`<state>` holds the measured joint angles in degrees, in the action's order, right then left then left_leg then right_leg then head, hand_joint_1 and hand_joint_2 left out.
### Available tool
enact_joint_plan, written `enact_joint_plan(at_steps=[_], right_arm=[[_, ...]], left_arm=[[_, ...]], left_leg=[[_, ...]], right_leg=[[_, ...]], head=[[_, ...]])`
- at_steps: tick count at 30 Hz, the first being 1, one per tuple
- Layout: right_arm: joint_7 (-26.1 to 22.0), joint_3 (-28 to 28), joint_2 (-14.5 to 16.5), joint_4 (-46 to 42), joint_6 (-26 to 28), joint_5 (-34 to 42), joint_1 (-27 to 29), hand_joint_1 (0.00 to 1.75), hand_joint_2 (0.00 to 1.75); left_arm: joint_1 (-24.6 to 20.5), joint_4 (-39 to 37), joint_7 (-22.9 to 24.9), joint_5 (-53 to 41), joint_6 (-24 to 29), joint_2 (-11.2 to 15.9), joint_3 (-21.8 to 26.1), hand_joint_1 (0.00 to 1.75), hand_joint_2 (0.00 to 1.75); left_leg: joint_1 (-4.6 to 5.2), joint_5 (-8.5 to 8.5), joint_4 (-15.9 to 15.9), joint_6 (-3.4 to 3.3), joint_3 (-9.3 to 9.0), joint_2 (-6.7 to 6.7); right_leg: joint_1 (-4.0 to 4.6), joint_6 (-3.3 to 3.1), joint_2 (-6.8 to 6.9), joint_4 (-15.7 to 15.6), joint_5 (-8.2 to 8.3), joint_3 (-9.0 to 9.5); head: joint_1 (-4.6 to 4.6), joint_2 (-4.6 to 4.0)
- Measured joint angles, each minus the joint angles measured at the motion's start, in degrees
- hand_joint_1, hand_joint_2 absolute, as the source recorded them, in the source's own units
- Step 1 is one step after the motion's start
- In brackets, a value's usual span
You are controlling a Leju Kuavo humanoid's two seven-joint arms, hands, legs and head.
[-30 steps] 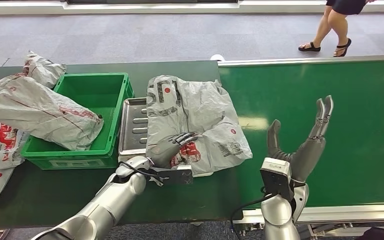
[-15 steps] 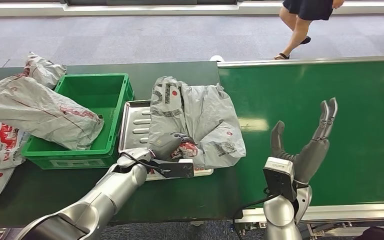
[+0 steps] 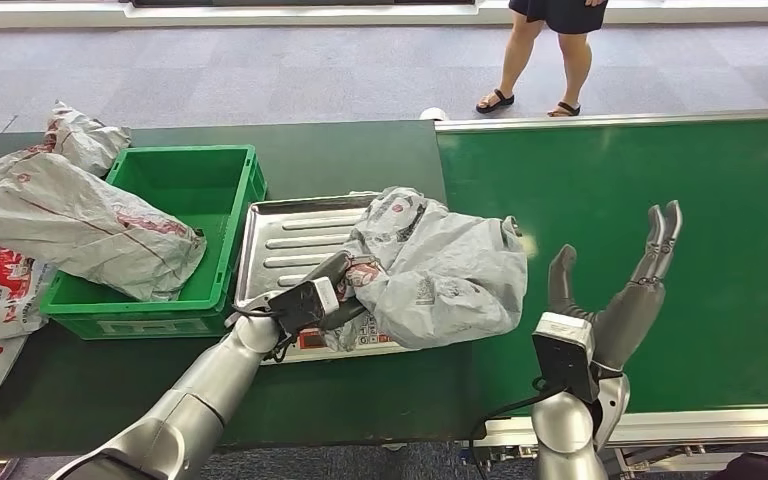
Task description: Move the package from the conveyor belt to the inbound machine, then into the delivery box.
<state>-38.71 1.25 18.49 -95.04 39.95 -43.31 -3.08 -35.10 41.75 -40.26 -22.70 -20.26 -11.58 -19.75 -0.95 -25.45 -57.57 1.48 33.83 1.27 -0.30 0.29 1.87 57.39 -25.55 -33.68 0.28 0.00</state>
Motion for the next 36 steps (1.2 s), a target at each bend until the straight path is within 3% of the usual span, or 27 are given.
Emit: enact_joint_plan(at_steps=[3, 5, 9, 13, 16, 19, 21, 27, 29, 30, 34, 35, 36], right_arm=[[-0.1, -0.5, 0.0, 0.0, 0.0, -0.1, 0.1, 0.00, 1.75], [-0.3, -0.9, 0.0, 0.0, 0.0, -0.1, 0.2, 0.00, 1.75], [-1.0, -1.8, 0.0, 0.0, 0.0, -0.1, 0.6, 0.00, 1.75], [-1.1, -2.4, 0.0, 0.0, 0.0, 0.1, 0.9, 0.00, 1.75], [-1.1, -2.5, 0.0, 0.1, 0.0, 0.3, 0.9, 0.00, 1.75], [-1.1, -2.6, 0.0, 0.3, 0.0, 0.6, 1.0, 0.00, 1.75], [-1.1, -2.5, 0.0, 0.6, 0.0, 0.9, 0.9, 0.00, 1.75], [-1.2, -2.5, 0.0, 1.1, 0.0, 1.6, 0.9, 0.00, 1.75], [-1.2, -2.5, 0.0, 1.1, 0.0, 1.7, 0.9, 0.00, 1.75], [-1.2, -2.5, 0.0, 1.1, 0.0, 1.8, 1.0, 0.00, 1.75], [-1.2, -2.6, 0.0, 1.0, 0.0, 1.8, 1.0, 0.00, 1.75], [-1.2, -2.6, 0.0, 1.0, 0.0, 1.8, 1.0, 0.00, 1.75], [-1.2, -2.6, 0.0, 1.0, 0.0, 1.8, 1.0, 0.00, 1.75]], left_arm=[[1.2, 4.6, 0.0, 4.8, -0.9, 0.4, 0.8, 1.75, 1.75], [1.7, 7.2, 0.0, 9.0, 1.4, 0.4, 2.2, 1.75, 1.75], [2.0, 11.4, 0.8, 12.8, 15.1, -0.7, 8.0, 1.75, 1.75], [2.0, 14.4, 0.8, 10.3, 25.2, -1.4, 12.3, 1.75, 1.75], [1.8, 16.2, 0.2, 2.0, 42.2, -1.5, 14.4, 1.75, 1.75], [0.7, 18.1, 0.0, -13.6, 56.6, -1.3, 18.8, 1.75, 1.75], [-0.1, 19.7, 0.0, -23.1, 59.6, -1.3, 22.9, 1.75, 1.75], [-2.4, 26.5, 2.1, -55.2, 60.1, -2.2, 36.3, 1.75, 1.75], [-3.1, 26.1, 9.2, -61.6, 60.1, -1.0, 37.7, 1.75, 1.75], [-3.8, 24.5, 15.9, -63.1, 60.2, 0.3, 36.7, 1.75, 1.75], [-7.6, 12.4, 52.9, -63.7, 60.2, 7.2, 21.9, 1.75, 1.75], [-8.1, 10.3, 58.7, -63.7, 60.2, 8.4, 18.0, 1.75, 1.75], [-8.4, 8.7, 61.1, -63.7, 60.3, 9.3, 15.0, 1.75, 1.75]], left_leg=[[0.00, 0.00, 0.0, 0.00, 0.02, 0.01], [0.00, 0.00, 0.0, 0.00, 0.03, 0.02], [0.00, 0.01, 0.0, 0.01, 0.03, 0.03], [-0.01, 0.01, 0.0, 0.01, 0.05, 0.03], [-0.01, 0.01, 0.0, 0.02, 0.07, 0.08], [-0.02, 0.02, 0.0, 0.02, 0.11, 0.04], [-0.02, 0.02, 0.0, 0.03, 0.12, 0.04], [-0.01, 0.03, 0.0, 0.04, 0.12, 0.07], [-0.01, 0.05, 0.0, 0.07, 0.10, 0.11], [-0.01, 0.07, 0.0, 0.10, 0.09, 0.13], [-0.02, 0.17, 0.0, 0.22, 0.18, 0.17], [-0.03, 0.19, 0.0, 0.24, 0.20, 0.17], [-0.02, 0.20, 0.0, 0.25, 0.21, 0.17]], right_leg=[[0.00, 0.00, -0.01, 0.0, 0.00, -0.04], [0.00, 0.00, -0.01, 0.0, 0.00, -0.06], [0.01, 0.00, -0.02, 0.0, 0.00, -0.09], [0.01, 0.00, -0.02, 0.0, 0.00, -0.09], [0.01, 0.00, -0.09, 0.0, 0.01, -0.11], [0.03, -0.01, -0.07, 0.0, 0.00, -0.14], [0.03, -0.01, -0.07, 0.0, 0.00, -0.16], [0.02, -0.01, -0.11, 0.1, 0.00, -0.22], [0.02, -0.03, -0.14, 0.1, 0.01, -0.33], [0.02, -0.06, -0.18, 0.1, 0.04, -0.41], [0.02, -0.17, -0.25, 0.1, 0.14, -0.47], [0.03, -0.17, -0.25, 0.1, 0.14, -0.46], [0.03, -0.17, -0.25, 0.1, 0.14, -0.47]], head=[[-0.01, 0.00], [-0.01, 0.00], [-0.01, 0.00], [0.00, 0.00], [-0.01, 0.00], [-0.01, 0.00], [-0.01, 0.00], [0.00, 0.00], [0.00, 0.00], [-0.01, 0.00], [-0.03, 0.00], [-0.02, 0.00], [-0.02, 0.00]])
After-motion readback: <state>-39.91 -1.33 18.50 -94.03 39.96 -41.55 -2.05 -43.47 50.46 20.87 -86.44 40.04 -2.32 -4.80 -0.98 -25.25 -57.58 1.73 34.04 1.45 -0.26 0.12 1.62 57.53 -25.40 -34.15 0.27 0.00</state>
